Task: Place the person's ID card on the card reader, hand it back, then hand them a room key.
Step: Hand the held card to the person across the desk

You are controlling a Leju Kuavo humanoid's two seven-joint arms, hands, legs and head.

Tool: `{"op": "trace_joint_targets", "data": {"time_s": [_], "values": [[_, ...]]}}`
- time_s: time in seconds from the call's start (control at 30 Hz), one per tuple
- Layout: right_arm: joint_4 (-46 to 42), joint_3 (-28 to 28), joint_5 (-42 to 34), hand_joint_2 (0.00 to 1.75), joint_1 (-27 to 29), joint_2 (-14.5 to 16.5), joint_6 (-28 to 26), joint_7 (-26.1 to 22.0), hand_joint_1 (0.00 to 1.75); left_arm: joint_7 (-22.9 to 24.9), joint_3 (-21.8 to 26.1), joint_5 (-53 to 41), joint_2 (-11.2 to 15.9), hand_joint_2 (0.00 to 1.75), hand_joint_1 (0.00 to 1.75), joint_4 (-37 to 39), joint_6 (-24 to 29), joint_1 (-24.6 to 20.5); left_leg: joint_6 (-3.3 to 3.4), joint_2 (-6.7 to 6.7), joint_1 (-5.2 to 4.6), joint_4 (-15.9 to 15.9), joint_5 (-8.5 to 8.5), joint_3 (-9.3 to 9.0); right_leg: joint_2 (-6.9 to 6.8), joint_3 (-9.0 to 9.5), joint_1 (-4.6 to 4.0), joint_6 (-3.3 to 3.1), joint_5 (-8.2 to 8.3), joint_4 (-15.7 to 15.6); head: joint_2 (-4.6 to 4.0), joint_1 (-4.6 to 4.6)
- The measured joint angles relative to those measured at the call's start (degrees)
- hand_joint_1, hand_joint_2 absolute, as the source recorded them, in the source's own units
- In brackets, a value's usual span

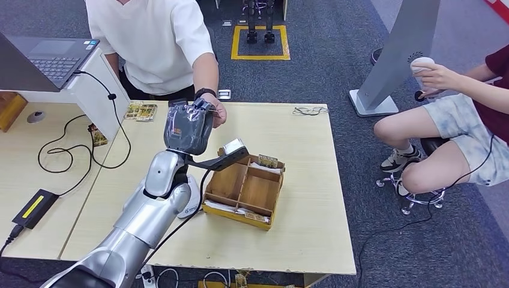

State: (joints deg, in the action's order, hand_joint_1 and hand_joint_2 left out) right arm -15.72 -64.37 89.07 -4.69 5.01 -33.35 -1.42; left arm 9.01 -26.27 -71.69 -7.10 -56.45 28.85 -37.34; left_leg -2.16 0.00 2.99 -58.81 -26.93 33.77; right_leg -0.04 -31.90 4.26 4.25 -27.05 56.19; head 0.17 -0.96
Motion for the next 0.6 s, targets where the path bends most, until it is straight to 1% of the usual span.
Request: {"op": "trace_joint_targets", "data": {"time_s": [0.03, 0.13, 0.17, 0.43, 0.6], "values": [[0.0, 0.0, 0.0, 0.00, 0.0, 0.0, 0.0, 0.0, 0.00, 0.0, 0.0, 0.0, -0.1, 1.75, 1.45, 0.2, 0.0, 0.0, 0.00, 0.00, 0.00, 0.0, 0.00, 0.00, 0.00, -0.01, 0.00, 0.00, 0.00, 0.0, 0.00, 0.00], [0.0, 0.0, 0.0, 0.00, 0.0, 0.0, 0.0, 0.0, 0.00, 0.0, 0.1, 0.1, -0.1, 1.75, 0.14, 0.8, -0.4, 0.0, 0.00, 0.00, 0.00, 0.0, 0.00, 0.01, 0.00, -0.03, 0.00, 0.00, 0.00, 0.0, 0.00, 0.00], [0.0, 0.0, -0.1, 0.00, 0.0, 0.0, 0.0, 0.1, 0.00, 0.0, 0.2, 0.2, -0.2, 1.75, 0.00, 0.9, -0.6, 0.0, 0.00, 0.00, 0.00, 0.0, 0.00, 0.02, 0.00, -0.03, 0.00, 0.00, 0.00, 0.0, 0.00, -0.01], [0.0, 0.2, -0.4, 0.00, 0.0, 0.0, 0.0, 0.2, 0.00, -0.2, 0.3, 1.1, -0.5, 1.75, 0.00, 1.2, -0.6, 0.6, 0.00, 0.00, 0.00, 0.0, 0.00, 0.04, 0.00, -0.02, 0.00, 0.00, 0.00, 0.0, 0.00, 0.00], [0.0, 0.3, -1.1, 0.00, 0.1, 0.0, 0.0, 0.2, 0.00, -1.6, 0.7, 2.7, -0.3, 1.75, 0.00, -0.6, 0.6, 2.1, 0.00, 0.00, 0.00, 0.0, 0.00, 0.04, -0.01, -0.03, 0.00, 0.00, 0.00, 0.0, 0.00, 0.00]]}}
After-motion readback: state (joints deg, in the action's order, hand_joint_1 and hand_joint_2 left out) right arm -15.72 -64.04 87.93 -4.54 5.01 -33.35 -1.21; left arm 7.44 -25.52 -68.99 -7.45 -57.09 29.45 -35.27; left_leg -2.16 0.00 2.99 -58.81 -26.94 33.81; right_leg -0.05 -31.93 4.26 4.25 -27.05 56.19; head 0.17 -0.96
